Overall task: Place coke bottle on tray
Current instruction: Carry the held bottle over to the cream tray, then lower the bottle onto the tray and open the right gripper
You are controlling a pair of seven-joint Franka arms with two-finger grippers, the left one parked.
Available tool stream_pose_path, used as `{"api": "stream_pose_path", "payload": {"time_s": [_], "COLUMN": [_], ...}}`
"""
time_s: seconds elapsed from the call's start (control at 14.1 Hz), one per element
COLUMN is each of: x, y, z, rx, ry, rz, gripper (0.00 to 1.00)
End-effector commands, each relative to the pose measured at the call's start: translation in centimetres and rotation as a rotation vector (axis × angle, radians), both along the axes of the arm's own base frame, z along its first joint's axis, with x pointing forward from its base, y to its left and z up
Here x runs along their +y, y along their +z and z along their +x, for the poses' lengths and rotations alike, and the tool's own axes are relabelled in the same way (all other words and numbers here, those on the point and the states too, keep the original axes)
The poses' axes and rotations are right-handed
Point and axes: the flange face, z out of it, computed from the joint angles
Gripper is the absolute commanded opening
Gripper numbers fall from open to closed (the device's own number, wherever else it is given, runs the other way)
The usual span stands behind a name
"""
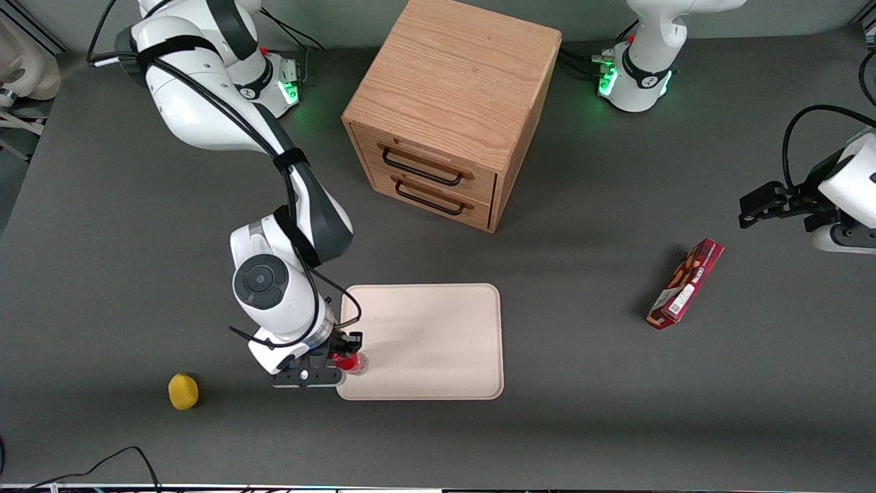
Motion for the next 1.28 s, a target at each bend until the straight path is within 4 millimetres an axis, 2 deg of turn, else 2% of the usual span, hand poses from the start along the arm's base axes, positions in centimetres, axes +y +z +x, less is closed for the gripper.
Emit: {"api": "stream_pose_path", "payload": {"time_s": [0.0, 0.07, 0.14, 0.43, 0.5, 0.64, 0.85, 0.92, 1.06, 1.21], "x": [0.6, 0.5, 0.2, 0.8, 0.8, 0.0, -1.0, -1.6, -5.7, -9.2], "y": [-0.1, -0.2, -0.1, 1.7, 2.7, 5.6, 11.4, 13.2, 17.2, 19.9], "z": [0.5, 0.5, 0.7, 0.4, 0.2, -0.2, -2.1, -2.8, -3.4, -5.2], "rx": [-0.024, -0.025, -0.034, -0.045, -0.047, -0.037, 0.007, 0.021, 0.037, 0.043], "ry": [-0.03, -0.032, -0.033, -0.024, -0.023, -0.035, -0.046, -0.055, -0.098, -0.111], "rz": [0.001, 0.001, 0.005, 0.01, 0.012, 0.01, -0.016, -0.025, -0.011, -0.007], "gripper": [0.0, 0.65, 1.0, 1.0, 1.0, 1.0, 1.0, 1.0, 1.0, 1.0]}}
